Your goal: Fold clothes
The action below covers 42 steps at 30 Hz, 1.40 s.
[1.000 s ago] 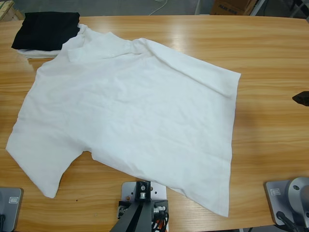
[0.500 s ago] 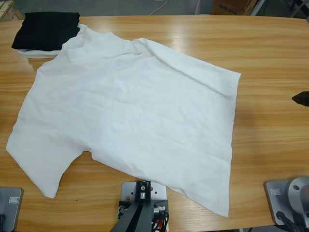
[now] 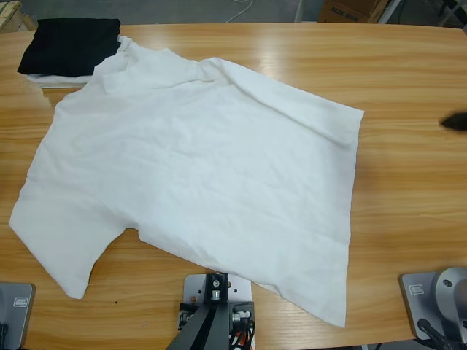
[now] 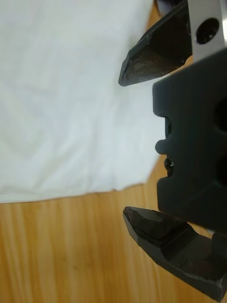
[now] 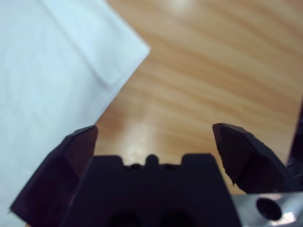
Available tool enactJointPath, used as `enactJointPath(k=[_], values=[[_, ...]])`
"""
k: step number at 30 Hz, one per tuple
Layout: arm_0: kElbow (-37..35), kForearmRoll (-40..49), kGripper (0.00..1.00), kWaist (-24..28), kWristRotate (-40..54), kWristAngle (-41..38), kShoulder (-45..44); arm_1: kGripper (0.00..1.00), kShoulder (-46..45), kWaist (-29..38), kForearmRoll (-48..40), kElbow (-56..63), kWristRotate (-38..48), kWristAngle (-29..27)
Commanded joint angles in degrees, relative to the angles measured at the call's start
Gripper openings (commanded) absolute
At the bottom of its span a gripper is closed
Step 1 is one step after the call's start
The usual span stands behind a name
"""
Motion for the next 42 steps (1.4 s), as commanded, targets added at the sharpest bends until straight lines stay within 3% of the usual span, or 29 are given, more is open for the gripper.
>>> enactJointPath(k=[1, 3, 6, 15, 17, 21, 23, 25, 28, 30, 33, 39, 41, 42], values=[[5.40, -7.75, 1.000, -11.63, -10.53, -1.94, -1.26, 0.999, 20.83, 0.00, -7.09, -6.81, -9.75, 4.55], [10.08, -8.91, 1.000, -14.83, -15.70, 0.04, -2.07, 0.987, 20.91, 0.90, -18.13, 2.17, -9.30, 5.12], [14.31, -12.60, 1.000, -15.90, -18.95, -0.38, -2.05, 0.982, 24.28, 2.11, -26.85, 10.91, -9.72, 6.10], [15.65, -19.62, 1.000, -15.95, -21.67, 0.06, 10.47, 0.982, 32.31, 2.20, -33.67, 13.28, -11.05, 6.15], [15.90, -20.79, 1.000, -15.99, -22.01, 0.01, 11.87, 0.868, 33.81, 2.20, -34.71, 13.35, -11.05, 6.21], [16.63, -21.78, 1.000, -16.34, -22.53, -0.03, 12.79, 0.850, 35.06, 2.55, -34.92, 13.35, -10.46, 6.17], [16.97, -21.87, 1.000, -16.34, -22.69, -0.01, 12.63, 0.733, 36.11, 2.53, -35.60, 13.30, -10.18, 5.42], [17.46, -22.25, 1.000, -16.34, -22.78, -0.03, 12.52, 0.702, 37.62, 2.55, -35.69, 12.90, -9.24, 5.31], [18.27, -22.57, 1.000, -16.34, -23.34, -0.03, 12.47, 0.575, 37.43, 2.55, -35.85, 12.79, -8.82, 4.52], [18.67, -22.73, 1.000, -16.34, -23.34, -0.03, 12.33, 0.555, 37.62, 2.55, -35.95, 12.74, -8.51, 4.52], [19.43, -23.38, 1.000, -16.34, -23.34, -0.03, 12.15, 0.398, 38.24, 2.55, -36.04, 12.65, -8.17, 4.43], [19.89, -24.41, 1.000, -16.60, -23.34, -0.03, 12.75, 0.180, 38.18, 2.55, -36.13, 12.65, -8.12, 4.26], [19.92, -24.52, 1.000, -16.60, -23.29, -0.03, 12.77, 0.013, 38.15, 2.53, -36.13, 12.65, -7.98, 4.17], [19.96, -24.59, 1.000, -16.60, -23.25, -0.03, 12.77, 0.000, 38.15, 2.53, -36.13, 12.65, -7.98, 3.92]])
